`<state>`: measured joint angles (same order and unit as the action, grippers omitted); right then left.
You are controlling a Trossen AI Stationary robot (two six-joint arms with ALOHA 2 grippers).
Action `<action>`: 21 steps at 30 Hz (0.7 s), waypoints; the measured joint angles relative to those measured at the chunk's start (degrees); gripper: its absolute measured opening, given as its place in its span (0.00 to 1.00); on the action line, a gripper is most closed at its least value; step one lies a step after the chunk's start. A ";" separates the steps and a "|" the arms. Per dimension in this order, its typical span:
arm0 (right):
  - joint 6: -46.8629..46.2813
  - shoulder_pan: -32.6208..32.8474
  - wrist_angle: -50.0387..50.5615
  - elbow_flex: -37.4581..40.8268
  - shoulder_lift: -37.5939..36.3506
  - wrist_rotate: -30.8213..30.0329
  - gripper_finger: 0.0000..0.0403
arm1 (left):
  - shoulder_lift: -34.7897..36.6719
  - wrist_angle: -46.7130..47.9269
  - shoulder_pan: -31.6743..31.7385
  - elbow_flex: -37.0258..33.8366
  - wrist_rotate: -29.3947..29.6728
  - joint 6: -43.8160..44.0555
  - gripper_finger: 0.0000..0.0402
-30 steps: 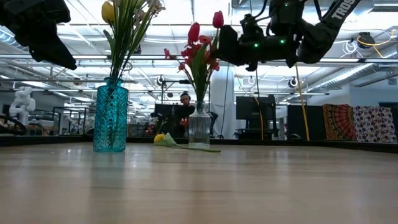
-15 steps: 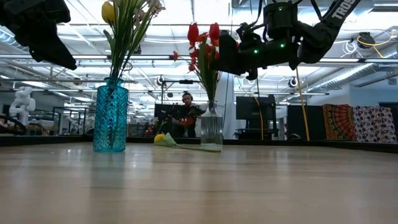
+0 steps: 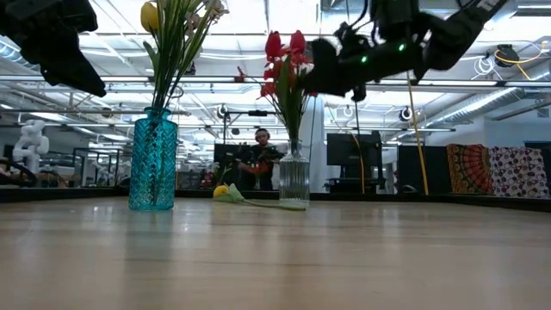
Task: Sort flowers into vase by color
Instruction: Put the red flower into the transparent vase, then put the yellow flower into the blue vase
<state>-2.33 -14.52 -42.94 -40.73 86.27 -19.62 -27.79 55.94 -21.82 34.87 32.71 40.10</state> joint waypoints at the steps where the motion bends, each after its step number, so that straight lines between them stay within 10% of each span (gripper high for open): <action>1: 0.01 0.30 1.45 0.00 -1.49 0.01 0.37 | -0.01 -0.01 0.00 0.00 0.00 0.00 0.35; 21: -15.77 11.89 36.54 0.00 -26.51 3.48 0.37 | 0.02 0.14 0.00 0.00 0.33 0.00 0.35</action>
<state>-18.10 -2.63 -6.41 -40.73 59.76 -16.14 -27.77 56.07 -21.82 34.87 33.04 40.10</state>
